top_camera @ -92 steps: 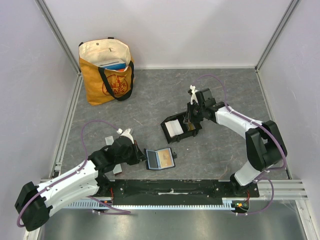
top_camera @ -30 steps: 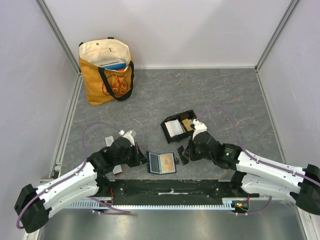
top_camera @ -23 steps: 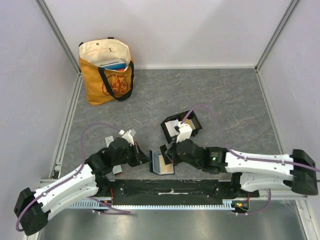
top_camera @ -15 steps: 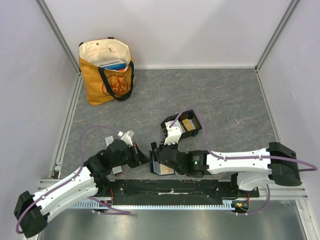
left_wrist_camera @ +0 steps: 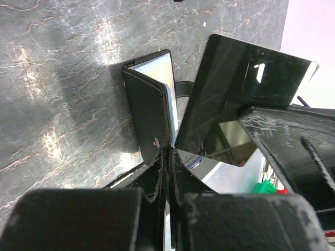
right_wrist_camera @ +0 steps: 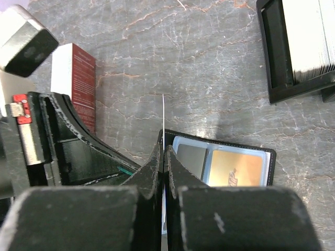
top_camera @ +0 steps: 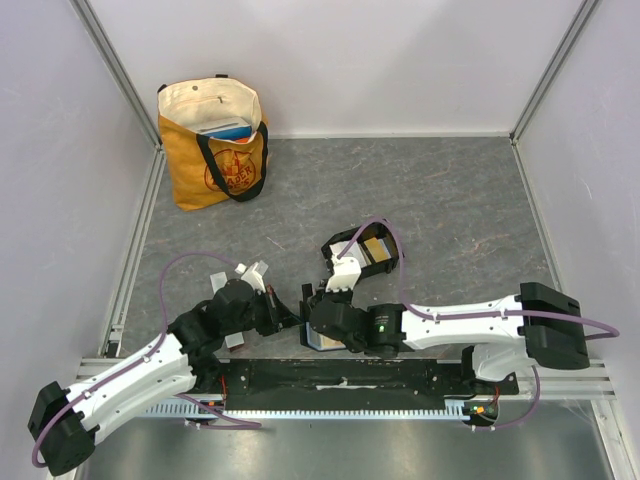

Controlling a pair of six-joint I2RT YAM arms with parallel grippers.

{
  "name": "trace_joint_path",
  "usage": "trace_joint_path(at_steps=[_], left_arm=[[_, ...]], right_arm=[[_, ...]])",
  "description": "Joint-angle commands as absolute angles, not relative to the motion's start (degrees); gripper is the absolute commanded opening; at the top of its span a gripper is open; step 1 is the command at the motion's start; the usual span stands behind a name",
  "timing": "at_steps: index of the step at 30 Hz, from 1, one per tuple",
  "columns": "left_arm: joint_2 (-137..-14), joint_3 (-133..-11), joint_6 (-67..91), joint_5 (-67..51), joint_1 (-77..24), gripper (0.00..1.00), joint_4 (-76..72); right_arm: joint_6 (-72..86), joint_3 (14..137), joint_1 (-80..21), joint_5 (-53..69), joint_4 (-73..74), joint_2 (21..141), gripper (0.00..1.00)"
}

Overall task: Put the credit cards into the card holder
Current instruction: Insert the credit card into the card holder.

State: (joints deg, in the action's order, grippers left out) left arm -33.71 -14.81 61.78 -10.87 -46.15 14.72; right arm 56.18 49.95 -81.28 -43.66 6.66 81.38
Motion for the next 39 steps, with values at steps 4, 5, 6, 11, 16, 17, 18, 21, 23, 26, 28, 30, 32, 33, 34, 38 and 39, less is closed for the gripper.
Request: trace_joint_path(at_steps=[4, 5, 6, 11, 16, 17, 18, 21, 23, 26, 28, 30, 32, 33, 34, 38, 39], left_arm=[[-33.3, -14.9, 63.8, -11.9, -46.3, 0.02, 11.9], [-33.2, -14.8, 63.8, -11.8, -46.3, 0.02, 12.0], [-33.2, -14.8, 63.7, -11.8, -46.3, 0.02, 11.9], [-33.2, -14.6, 63.8, -11.4, -46.3, 0.02, 12.2], [-32.8, -14.9, 63.6, -10.9, -46.3, 0.02, 13.6], [-32.5, -14.9, 63.5, -10.8, -46.3, 0.02, 13.7], [-32.4, -14.9, 63.5, -10.7, -46.3, 0.02, 13.9], [-32.3, -14.6, 63.4, -10.5, -46.3, 0.02, 14.1], [-32.6, -14.5, 63.3, -10.5, -46.3, 0.02, 14.3], [-33.8, -14.5, 62.5, -8.5, -46.3, 0.02, 17.3], [-35.2, -14.3, 62.4, -6.7, -46.3, 0.02, 19.9], [-36.6, -14.1, 62.8, -5.2, -46.3, 0.02, 21.6], [-37.9, -14.0, 62.9, -4.3, -46.3, 0.02, 22.8], [-38.6, -13.8, 63.1, -3.6, -46.3, 0.02, 23.2], [-39.2, -13.8, 63.4, -3.3, -46.4, 0.02, 23.5], [-41.0, -13.8, 63.5, -2.3, -46.3, 0.02, 23.9], [-41.2, -13.5, 63.7, -1.9, -46.3, 0.02, 24.5]], right_arm=[[59.0, 50.5, -81.7, -46.8, 6.9, 83.1, 0.00], [59.0, 50.3, -81.7, -46.8, 6.9, 83.0, 0.00], [58.9, 50.2, -81.7, -47.0, 6.9, 82.7, 0.00], [58.6, 49.5, -81.8, -47.8, 7.7, 81.7, 0.00], [62.0, 48.6, -81.8, -50.7, 15.6, 79.8, 0.00], [63.1, 47.8, -81.8, -51.6, 16.8, 79.2, 0.00], [63.8, 47.3, -81.8, -51.9, 18.1, 78.2, 0.00], [62.8, 45.0, -81.8, -50.3, 15.9, 74.4, 0.00], [62.5, 43.8, -81.8, -49.9, 14.8, 71.8, 0.00], [61.3, 42.5, -81.7, -50.8, 15.1, 69.1, 0.00], [61.9, 41.7, -81.6, -50.6, 15.8, 68.2, 0.00], [62.7, 41.0, -81.3, -49.1, 16.3, 68.0, 0.00], [63.4, 40.4, -80.9, -46.9, 16.3, 68.6, 0.00], [63.6, 40.3, -80.6, -45.8, 16.3, 69.2, 0.00], [64.0, 40.2, -80.5, -44.6, 16.3, 69.6, 0.00], [65.5, 39.6, -80.2, -42.2, 16.4, 71.6, 0.00], [66.4, 39.0, -80.1, -41.8, 16.4, 71.6, 0.00]])
